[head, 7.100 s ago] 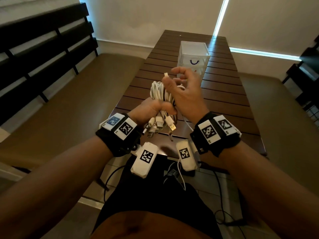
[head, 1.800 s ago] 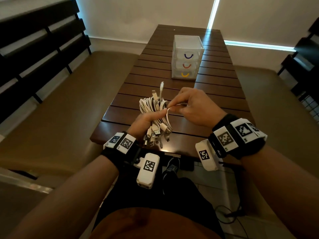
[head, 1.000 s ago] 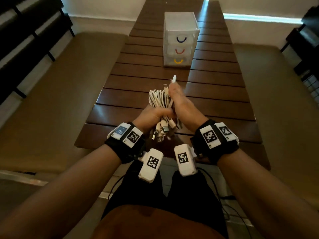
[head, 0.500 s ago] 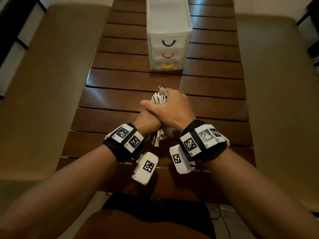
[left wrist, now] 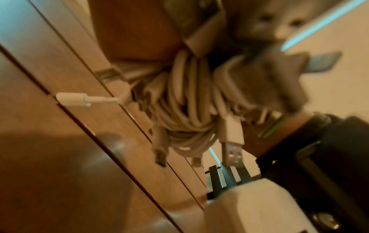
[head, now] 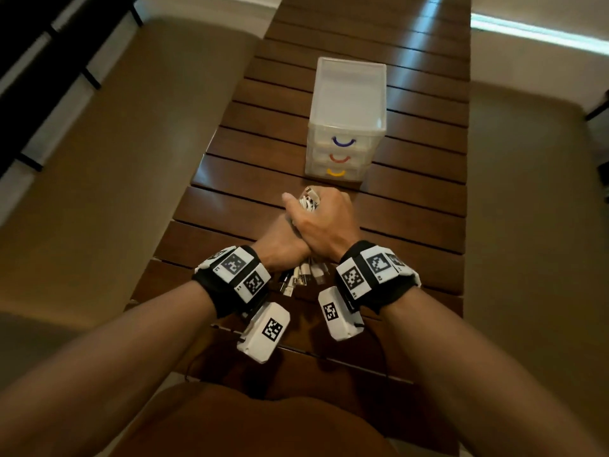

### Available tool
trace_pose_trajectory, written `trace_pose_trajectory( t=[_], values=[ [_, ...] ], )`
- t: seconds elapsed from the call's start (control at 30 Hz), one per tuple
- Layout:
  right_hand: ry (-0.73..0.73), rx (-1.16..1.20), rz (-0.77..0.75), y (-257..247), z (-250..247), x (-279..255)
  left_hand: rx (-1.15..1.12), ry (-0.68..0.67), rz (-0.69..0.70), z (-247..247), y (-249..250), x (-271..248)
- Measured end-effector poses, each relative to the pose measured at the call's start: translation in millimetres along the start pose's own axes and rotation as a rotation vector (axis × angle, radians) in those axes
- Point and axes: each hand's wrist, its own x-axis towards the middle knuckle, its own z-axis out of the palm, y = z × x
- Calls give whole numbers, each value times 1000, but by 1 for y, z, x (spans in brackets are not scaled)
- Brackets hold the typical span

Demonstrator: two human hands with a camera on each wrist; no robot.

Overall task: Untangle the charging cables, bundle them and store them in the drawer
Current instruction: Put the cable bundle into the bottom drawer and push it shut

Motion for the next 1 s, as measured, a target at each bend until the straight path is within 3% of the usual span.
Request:
trace_pose_trajectory(
  t=[0.1, 0.13, 0.23, 0.3, 0.4, 0.5, 0.67, 0.87, 0.9, 1.0],
  values=[
    [-258, -87, -22, -7, -16, 22, -93, 96, -81, -11, 2, 3],
    [-225, -156, -76, -7, -23, 33, -129, 140, -119, -16, 2, 5],
    [91, -564, -132, 4, -48, 82, -120, 200, -159, -32, 2, 6],
    [36, -776, -10, 19, -60, 109, -99, 203, -153, -39, 5, 5],
    [-68, -716, 118, 40, -63, 118, -77, 173, -111, -48, 4, 1],
    [8, -662, 35, 37, -58, 96, 20, 97, -41, -59, 5, -4],
    [18, -607, 31, 20, -38, 25, 183, -42, 66, -86, 17, -10],
    [32, -518, -2, 13, -12, -45, 537, -252, 26, -99, 12, -22],
    [72, -474, 0, 13, -11, -52, 592, -265, 28, -98, 8, -25],
    [404, -396, -101, 16, 1, -83, 594, -256, 35, -95, -5, -34]
  ],
)
